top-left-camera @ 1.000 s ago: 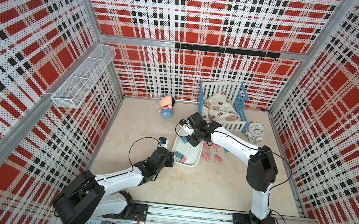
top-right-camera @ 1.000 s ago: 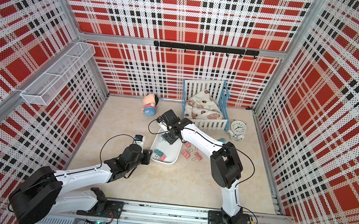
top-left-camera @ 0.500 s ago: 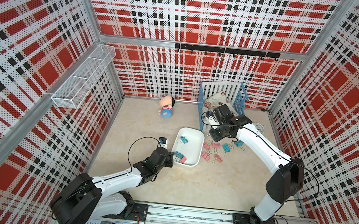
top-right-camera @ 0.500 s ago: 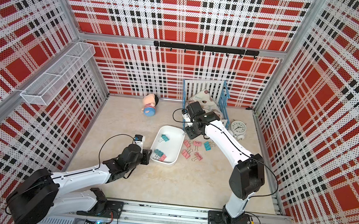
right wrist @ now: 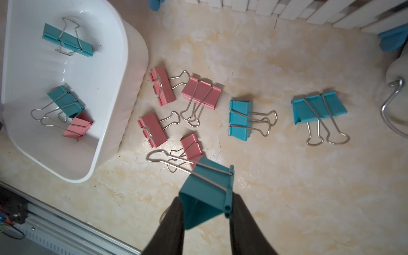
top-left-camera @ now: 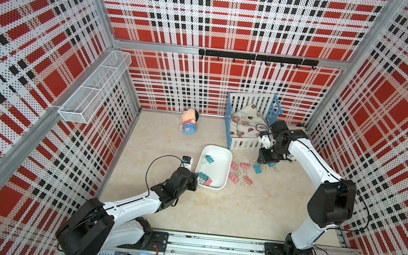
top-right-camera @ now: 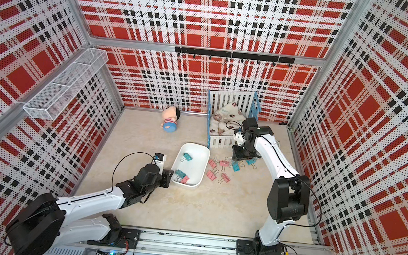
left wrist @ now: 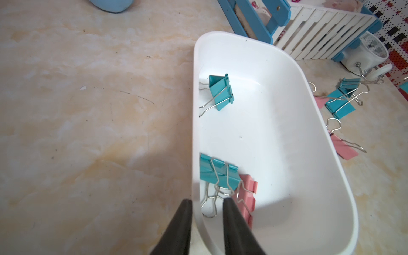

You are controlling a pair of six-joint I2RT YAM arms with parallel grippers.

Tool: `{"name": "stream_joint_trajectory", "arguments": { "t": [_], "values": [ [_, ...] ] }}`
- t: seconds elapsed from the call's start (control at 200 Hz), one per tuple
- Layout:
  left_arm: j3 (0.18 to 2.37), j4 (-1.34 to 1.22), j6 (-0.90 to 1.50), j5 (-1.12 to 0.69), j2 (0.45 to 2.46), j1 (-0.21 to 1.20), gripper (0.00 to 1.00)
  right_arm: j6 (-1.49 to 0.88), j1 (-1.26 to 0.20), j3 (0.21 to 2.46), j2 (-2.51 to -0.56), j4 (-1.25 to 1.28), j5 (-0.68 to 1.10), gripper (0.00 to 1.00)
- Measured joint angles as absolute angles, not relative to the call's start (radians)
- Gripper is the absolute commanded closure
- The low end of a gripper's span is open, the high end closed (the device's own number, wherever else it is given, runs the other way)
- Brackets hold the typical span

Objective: Take out the binder clips from the storage box
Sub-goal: Pick up the binder clip from the storage box, then place the binder clip at the center of the board.

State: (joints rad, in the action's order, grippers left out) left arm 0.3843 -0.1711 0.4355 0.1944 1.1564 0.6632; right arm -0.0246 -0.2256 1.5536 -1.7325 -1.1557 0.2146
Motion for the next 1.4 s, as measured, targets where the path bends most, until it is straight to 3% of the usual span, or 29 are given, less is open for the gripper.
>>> {"name": "stream_joint_trajectory", "arguments": {
  "t": [0.411, 0.992, 1.398],
  "values": [
    [0.388, -0.196, 0.391, 0.163, 1.161, 0.663, 0.68, -0.054, -0.094, 1.471, -1.804, -1.218, 0.403, 0.71],
    [0.400, -0.234, 0.356, 0.133, 1.170, 0.663, 0.68, -0.064, -0.059, 1.415, -1.972, -1.223, 0.452, 0.73],
    [0.400, -0.240, 0.356, 0.130, 1.190, 0.663, 0.68, -0.050, 0.020, 1.430, -2.013, -1.253, 0.496, 0.68]
  ]
}}
